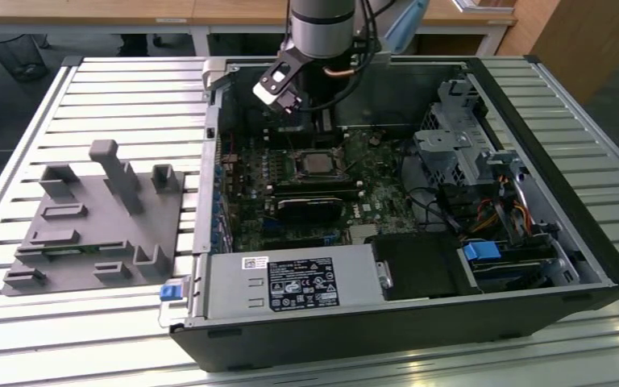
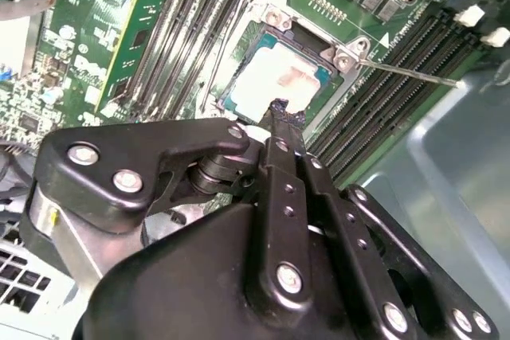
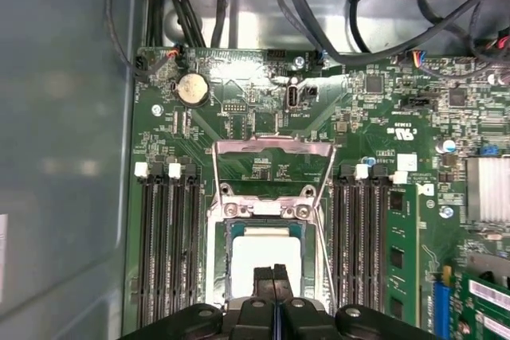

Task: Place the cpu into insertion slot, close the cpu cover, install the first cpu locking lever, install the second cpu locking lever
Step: 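Close the cpu cover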

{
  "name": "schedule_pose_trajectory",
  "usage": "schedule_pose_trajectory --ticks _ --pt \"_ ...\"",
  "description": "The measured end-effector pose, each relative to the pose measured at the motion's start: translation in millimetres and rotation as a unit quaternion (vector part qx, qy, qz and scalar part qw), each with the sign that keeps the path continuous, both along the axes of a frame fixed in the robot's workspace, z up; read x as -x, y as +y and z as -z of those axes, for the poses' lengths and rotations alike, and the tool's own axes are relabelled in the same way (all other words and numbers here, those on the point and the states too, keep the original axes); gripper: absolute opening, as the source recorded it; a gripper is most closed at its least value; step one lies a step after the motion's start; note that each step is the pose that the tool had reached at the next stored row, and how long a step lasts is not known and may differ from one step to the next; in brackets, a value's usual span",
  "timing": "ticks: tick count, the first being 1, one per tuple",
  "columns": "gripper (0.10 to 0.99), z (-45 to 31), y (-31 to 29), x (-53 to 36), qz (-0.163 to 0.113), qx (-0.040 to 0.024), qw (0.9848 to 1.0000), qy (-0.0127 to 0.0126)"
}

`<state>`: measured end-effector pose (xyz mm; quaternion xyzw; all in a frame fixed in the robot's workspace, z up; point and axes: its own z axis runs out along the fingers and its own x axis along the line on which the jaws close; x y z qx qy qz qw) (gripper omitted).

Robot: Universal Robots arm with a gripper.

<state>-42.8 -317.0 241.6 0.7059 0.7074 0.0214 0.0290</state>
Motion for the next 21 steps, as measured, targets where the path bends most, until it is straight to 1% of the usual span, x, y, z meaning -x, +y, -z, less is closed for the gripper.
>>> schedule_pose_trajectory --ticks 5,7,10,14,17,19,20,21 --pt "0.122 -13.8 0.0 0.0 0.0 0.0 1.0 0.0002" --pt "0.122 -17.9 0.0 0.0 0.0 0.0 1.0 0.0003" --pt "0.122 -18.5 -1.2 -0.1 0.0 -0.0001 1.0 0.0003" --pt "0.122 -18.6 -7.0 0.0 0.0 0.0 1.0 0.0004" --pt "0.122 -18.2 -8.4 -0.1 0.0 -0.0001 1.0 0.0004" --pt "0.122 -18.2 -8.4 -3.1 0.0 0.0 1.0 0.0018" --pt "0.122 -18.2 -8.5 -5.9 0.0 0.0 1.0 0.0031" --pt "0.122 -18.2 -8.5 -9.1 0.0 0.0 1.0 0.0054"
